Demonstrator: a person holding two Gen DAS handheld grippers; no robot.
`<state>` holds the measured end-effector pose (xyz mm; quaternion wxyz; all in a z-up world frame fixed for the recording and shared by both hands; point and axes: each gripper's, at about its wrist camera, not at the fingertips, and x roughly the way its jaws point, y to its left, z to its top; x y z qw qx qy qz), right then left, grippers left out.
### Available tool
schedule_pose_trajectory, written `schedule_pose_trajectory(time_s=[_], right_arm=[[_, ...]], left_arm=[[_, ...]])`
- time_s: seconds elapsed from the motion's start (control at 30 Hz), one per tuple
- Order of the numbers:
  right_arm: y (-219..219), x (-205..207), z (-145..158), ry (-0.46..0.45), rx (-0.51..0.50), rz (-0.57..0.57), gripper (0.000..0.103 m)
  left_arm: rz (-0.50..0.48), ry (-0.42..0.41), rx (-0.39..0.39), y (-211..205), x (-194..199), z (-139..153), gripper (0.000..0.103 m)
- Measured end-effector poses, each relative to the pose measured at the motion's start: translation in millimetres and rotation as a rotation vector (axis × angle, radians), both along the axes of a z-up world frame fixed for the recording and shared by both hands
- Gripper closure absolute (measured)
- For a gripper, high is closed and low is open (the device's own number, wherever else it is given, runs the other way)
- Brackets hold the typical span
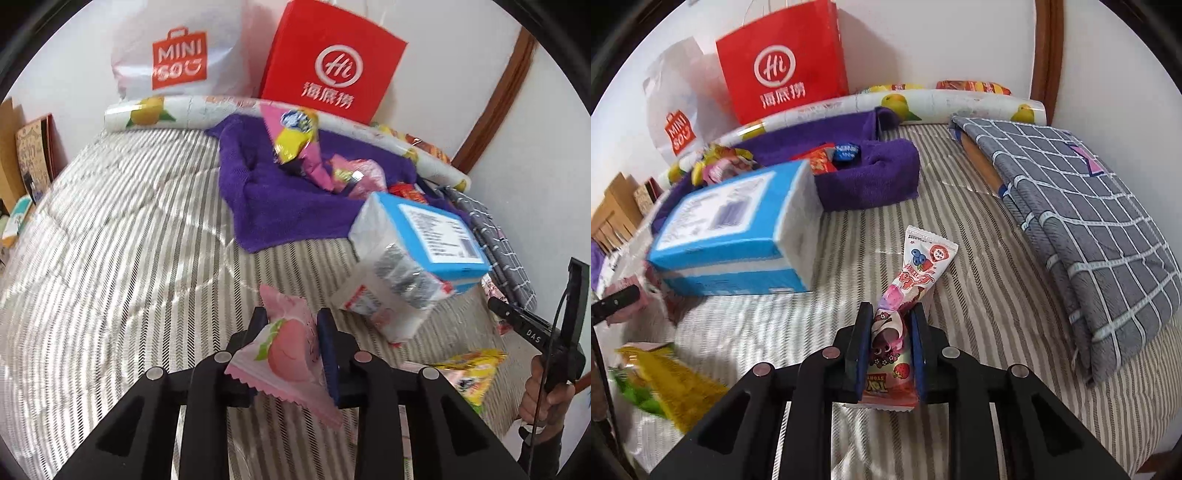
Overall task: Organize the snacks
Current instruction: 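Lift and carry the white packet and pink candy toward the purple towel, then open the right tool to drop the white packet on the towel while the left tool drops the pink candy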
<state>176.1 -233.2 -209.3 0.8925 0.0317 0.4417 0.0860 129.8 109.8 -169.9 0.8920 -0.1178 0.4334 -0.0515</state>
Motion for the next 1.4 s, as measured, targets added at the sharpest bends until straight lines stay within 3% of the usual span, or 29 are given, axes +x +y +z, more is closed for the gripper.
schedule_pose_trajectory(time_s=[0.2, 0.33, 0.47, 1.0, 1.4], right_arm=[[10, -27, 45, -0.076, 0.009, 0.035, 0.083], [14, -38, 69, -0.084, 0.093, 0.077, 0.083], [21, -43, 83, -0.102, 0.134, 0.111, 0.083], [45, -22, 114, -0.133, 0.200, 0.208, 0.083], [68, 12, 119, -0.124, 0.257, 0.267, 0.083]], left_arm=[[-0.052, -0.058, -0.004, -19, -13, 35, 0.077], [-0.086, -0.058, -0.043, -31, -13, 49, 0.077], [-0.126, -0.079, -0.027, -51, -9, 65, 0.077], [-0.193, -0.090, -0.065, -88, 32, 91, 0.078], [-0.168, -0.086, -0.094, -82, 69, 94, 0.078]])
